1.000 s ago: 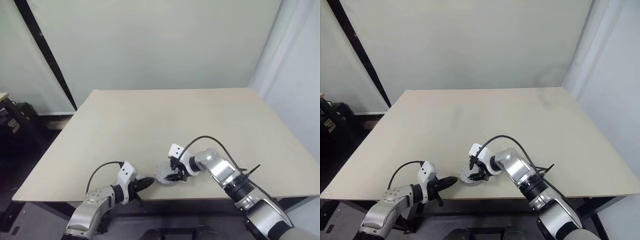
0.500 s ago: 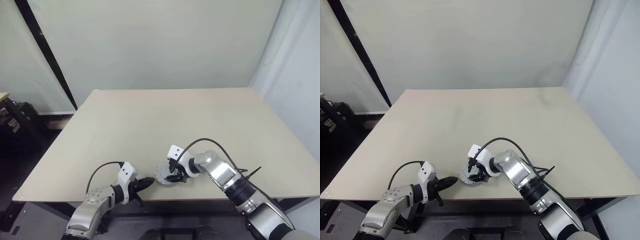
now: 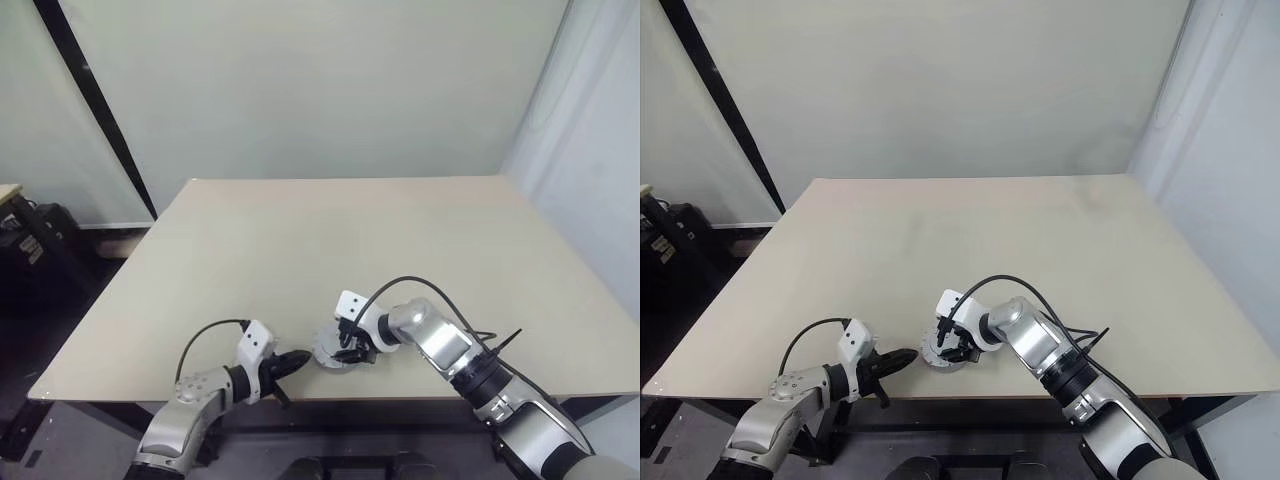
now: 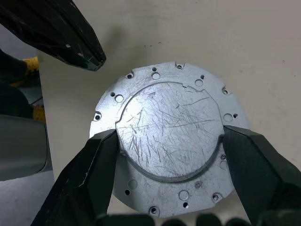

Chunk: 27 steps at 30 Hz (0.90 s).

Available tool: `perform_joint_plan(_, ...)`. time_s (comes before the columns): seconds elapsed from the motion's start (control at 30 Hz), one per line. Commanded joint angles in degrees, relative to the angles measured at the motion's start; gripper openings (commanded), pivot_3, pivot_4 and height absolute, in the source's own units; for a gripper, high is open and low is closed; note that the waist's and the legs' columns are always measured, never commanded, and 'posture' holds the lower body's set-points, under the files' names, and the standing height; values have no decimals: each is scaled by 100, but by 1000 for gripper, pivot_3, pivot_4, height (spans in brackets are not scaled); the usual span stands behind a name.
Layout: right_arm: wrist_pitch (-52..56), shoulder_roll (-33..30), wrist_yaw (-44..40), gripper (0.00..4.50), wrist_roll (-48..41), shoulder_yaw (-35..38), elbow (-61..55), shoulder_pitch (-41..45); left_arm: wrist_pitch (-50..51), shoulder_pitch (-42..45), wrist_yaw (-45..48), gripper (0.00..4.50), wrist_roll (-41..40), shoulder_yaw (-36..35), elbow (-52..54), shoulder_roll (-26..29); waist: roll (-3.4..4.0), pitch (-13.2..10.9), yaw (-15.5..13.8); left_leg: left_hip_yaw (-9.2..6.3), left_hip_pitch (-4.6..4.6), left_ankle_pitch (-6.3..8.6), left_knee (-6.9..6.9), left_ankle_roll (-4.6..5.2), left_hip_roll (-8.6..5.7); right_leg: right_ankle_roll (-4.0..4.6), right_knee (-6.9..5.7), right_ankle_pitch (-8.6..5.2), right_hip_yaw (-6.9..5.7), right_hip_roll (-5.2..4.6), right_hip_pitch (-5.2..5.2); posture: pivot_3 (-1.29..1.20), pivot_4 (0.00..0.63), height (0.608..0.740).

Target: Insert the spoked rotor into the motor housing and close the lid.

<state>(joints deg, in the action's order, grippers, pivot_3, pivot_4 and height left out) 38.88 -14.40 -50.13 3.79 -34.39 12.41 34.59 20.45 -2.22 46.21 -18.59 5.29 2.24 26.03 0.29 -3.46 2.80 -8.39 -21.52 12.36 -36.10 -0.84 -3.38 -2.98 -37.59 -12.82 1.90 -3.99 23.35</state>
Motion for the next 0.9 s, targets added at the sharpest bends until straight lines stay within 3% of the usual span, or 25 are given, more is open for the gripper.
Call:
perform_joint_plan(0.03, 116, -158, 104, 3246, 257, -136, 206, -100, -203, 135, -52, 0, 96, -42, -2, -22, 0, 0, 0, 0, 0, 0, 0, 0, 0, 0, 0, 0, 0, 0, 0, 0, 0, 740)
perform_joint_plan(0.73, 169, -335, -110, 3246, 258, -256, 60, -126, -713, 689, -106, 0, 824, 411, -988, -333, 6, 7, -10, 2, 1, 0, 0, 1, -7, -2, 3, 1, -2, 0, -6, 0, 0, 740)
perform_joint_plan(0.77, 154, -345, -112, 4005, 248, -248, 29, -143, -707, 687, -106, 0, 831, 414, -991, -334, 6, 8, -12, 1, 0, -1, 0, 1, -6, -2, 3, 0, -2, -2, -7, 0, 0, 740)
perform_joint_plan(0.8, 158, -350, -113, 4261, 244, -244, 6, -150, -709, 686, -104, 0, 834, 415, -992, -336, 6, 9, -14, 2, 0, -1, -1, 1, -6, -2, 3, 0, -2, -3, -7, 0, 0, 740)
perform_joint_plan(0.9, 181, -344, -116, 4458, 205, -206, -46, -152, -708, 683, -95, 0, 845, 419, -993, -341, 6, 11, -4, 1, 1, 0, 0, 1, -6, -2, 6, 0, -1, -2, -8, 0, 0, 740)
